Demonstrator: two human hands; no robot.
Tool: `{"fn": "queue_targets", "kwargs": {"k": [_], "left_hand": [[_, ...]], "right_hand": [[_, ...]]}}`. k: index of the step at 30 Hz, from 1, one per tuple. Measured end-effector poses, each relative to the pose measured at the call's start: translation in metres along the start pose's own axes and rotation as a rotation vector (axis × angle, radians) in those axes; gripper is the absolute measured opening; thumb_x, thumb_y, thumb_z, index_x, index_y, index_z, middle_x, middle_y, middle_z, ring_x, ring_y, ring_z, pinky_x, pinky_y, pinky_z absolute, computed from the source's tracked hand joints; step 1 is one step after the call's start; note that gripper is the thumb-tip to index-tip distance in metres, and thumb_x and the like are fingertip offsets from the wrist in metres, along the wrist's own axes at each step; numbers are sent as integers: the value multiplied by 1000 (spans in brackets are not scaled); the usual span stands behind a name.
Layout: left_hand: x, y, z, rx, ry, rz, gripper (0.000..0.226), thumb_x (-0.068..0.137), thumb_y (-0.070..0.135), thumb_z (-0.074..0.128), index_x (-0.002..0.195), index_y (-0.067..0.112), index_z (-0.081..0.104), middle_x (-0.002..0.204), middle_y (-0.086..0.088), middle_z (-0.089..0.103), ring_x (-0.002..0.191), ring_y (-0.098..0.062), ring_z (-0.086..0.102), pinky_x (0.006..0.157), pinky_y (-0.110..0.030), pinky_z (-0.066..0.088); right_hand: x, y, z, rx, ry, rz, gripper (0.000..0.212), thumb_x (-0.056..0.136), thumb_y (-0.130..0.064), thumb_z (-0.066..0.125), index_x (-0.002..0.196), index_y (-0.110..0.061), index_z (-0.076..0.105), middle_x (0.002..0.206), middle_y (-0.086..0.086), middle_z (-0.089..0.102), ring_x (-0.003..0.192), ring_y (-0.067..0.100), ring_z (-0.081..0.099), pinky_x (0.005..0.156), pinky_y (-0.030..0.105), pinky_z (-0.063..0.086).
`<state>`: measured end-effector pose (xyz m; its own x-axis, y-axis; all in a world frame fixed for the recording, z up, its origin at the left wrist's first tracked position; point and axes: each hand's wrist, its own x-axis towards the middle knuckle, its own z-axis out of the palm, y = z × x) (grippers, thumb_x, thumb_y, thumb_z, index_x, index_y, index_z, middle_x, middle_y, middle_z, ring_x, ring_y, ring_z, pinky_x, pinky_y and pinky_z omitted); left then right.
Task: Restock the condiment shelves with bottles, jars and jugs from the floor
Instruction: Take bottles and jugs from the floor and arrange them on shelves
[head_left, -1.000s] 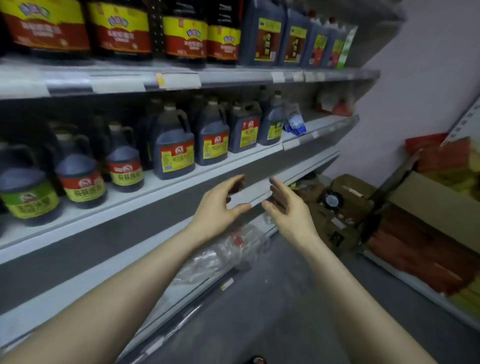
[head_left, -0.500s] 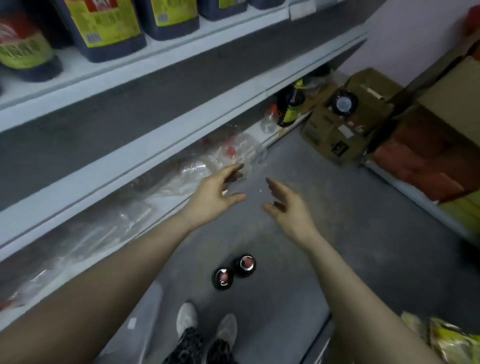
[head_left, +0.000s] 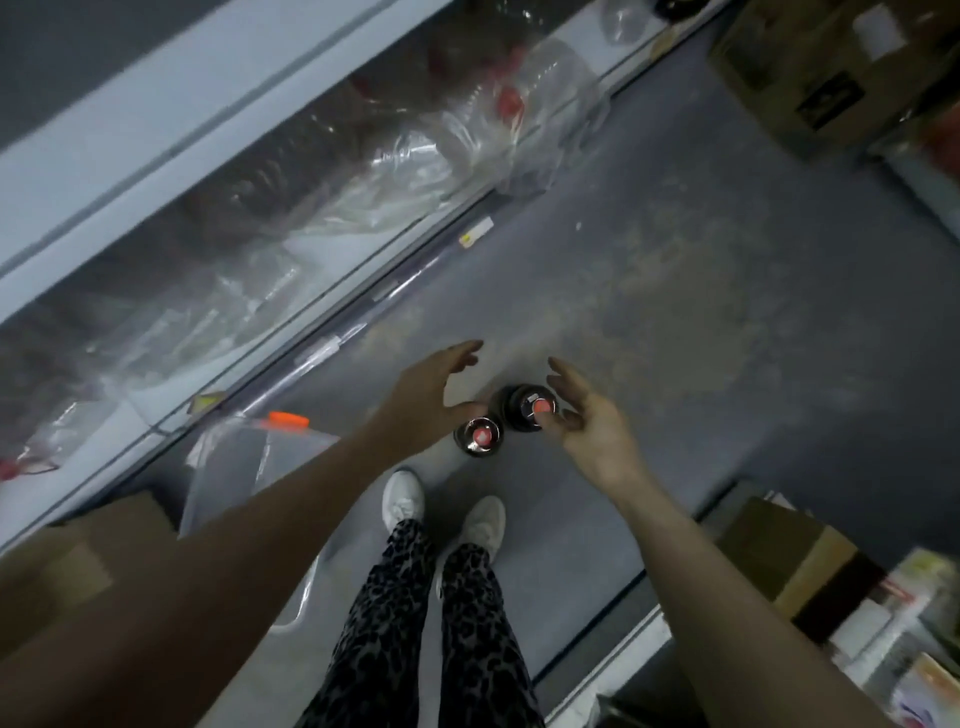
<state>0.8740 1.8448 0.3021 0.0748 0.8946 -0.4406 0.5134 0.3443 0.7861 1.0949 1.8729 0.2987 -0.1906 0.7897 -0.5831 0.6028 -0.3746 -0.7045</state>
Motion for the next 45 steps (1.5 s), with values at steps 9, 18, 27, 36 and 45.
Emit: {"fn": "queue_targets", "kwargs": {"k": [9, 18, 27, 36, 45], "left_hand": [[26, -144, 82, 40, -135, -148, 90, 78, 16, 82, 152, 19, 32, 147, -4, 47, 135, -19, 44, 110, -37, 38], [74, -267, 145, 78, -210, -151, 99, 77, 19, 84, 156, 22, 24, 155, -2, 36, 139, -19, 38, 111, -32, 34], [120, -333, 188, 136, -326, -54, 105, 75, 19, 85, 156, 21, 18, 160, -1, 28, 144, -17, 30, 107, -17, 21], [138, -358, 199, 12, -300, 15, 103, 74, 21, 85, 156, 21, 22, 159, 5, 31, 145, -9, 28, 116, -21, 22], [155, -381, 169, -323, -230, -191, 106, 70, 45, 82, 155, 31, 19, 154, 12, 36, 136, -4, 36, 110, -30, 36]], "right_hand": [[52, 126, 82, 47, -87, 147, 72, 89, 1, 70, 152, -15, 38, 135, -1, 54, 126, 6, 47, 102, 28, 42], [102, 240, 151, 91, -79, 264, 77, 92, 2, 66, 156, -17, 28, 153, 6, 44, 140, 20, 44, 112, 40, 41], [149, 301, 189, 112, -85, 281, 90, 87, -23, 78, 158, -20, 24, 160, 1, 35, 142, 18, 39, 111, 35, 39], [162, 316, 206, 155, -126, 117, 66, 91, -26, 71, 148, -37, 40, 142, -28, 50, 133, -12, 40, 108, 14, 35], [218, 260, 226, 207, -128, -2, 63, 93, -30, 68, 148, -31, 39, 141, -16, 51, 129, -7, 47, 105, 13, 39]]}}
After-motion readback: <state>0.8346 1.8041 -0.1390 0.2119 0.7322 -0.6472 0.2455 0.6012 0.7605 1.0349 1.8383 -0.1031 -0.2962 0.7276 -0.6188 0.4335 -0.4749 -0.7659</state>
